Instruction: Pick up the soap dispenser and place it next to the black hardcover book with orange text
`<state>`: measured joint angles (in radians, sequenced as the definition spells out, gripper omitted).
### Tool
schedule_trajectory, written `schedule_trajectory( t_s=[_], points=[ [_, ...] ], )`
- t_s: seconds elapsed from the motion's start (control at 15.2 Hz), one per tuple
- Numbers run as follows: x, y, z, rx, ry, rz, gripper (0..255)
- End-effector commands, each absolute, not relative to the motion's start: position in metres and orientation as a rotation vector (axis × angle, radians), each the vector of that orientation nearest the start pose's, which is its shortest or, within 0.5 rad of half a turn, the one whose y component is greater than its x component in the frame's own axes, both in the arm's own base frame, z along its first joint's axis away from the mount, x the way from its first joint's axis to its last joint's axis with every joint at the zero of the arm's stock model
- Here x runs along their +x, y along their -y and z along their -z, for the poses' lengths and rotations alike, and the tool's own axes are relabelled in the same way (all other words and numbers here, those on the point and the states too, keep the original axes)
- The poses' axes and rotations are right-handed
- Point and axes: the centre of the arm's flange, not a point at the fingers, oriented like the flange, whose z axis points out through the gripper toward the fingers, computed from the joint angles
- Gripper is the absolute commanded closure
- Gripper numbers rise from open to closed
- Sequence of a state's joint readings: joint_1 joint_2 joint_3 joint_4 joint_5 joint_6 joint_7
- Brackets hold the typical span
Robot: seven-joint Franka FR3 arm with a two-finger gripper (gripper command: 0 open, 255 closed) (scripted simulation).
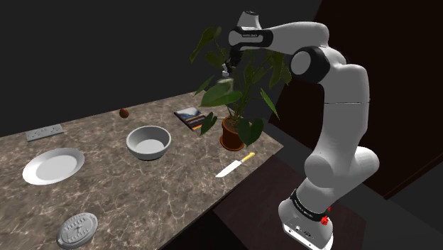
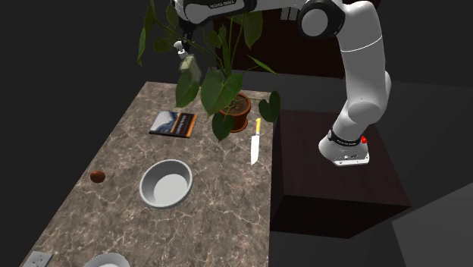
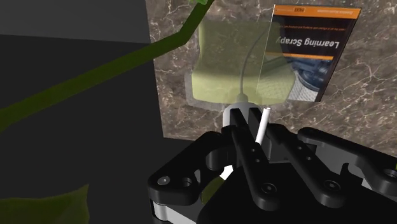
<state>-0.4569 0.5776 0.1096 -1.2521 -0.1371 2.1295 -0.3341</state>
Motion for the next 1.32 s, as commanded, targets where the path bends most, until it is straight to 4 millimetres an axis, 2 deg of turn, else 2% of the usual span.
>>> schedule_trajectory(
  t_s=[0.0,1.25],
  points=[
    [0.695,0.28,-0.449,-3.28,0.024,0.435,255],
    [0.695,0.28,-0.349,-3.28,0.024,0.435,255]
  ],
)
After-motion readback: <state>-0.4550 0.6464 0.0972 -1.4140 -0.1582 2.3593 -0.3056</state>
